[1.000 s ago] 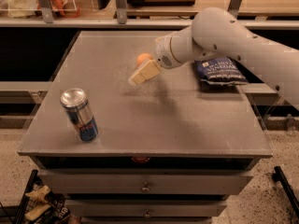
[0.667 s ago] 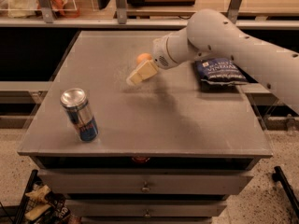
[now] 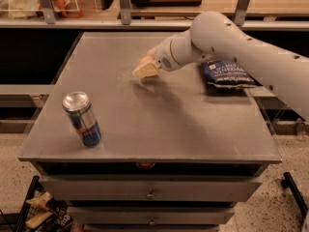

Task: Move orange near redbull can

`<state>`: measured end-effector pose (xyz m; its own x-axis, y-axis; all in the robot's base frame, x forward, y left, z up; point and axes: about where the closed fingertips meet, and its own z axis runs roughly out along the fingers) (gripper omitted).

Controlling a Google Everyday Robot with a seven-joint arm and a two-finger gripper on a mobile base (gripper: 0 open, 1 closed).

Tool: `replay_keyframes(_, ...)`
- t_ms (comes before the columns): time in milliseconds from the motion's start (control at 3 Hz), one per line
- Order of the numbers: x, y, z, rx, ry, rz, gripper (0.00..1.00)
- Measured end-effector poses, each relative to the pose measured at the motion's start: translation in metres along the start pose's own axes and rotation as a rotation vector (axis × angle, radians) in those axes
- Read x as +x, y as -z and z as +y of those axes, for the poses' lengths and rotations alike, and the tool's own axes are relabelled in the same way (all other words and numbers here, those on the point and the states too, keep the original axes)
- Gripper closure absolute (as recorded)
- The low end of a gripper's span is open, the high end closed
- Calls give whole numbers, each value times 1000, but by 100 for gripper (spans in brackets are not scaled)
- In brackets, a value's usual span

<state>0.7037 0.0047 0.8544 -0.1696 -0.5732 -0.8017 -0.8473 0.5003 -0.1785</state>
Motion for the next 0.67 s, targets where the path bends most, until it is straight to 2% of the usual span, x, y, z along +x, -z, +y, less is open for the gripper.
replay_keyframes(333, -1, 2, -2, -9, -6, -11, 64)
replay_keyframes(667, -9, 15, -3, -23, 13, -48, 87)
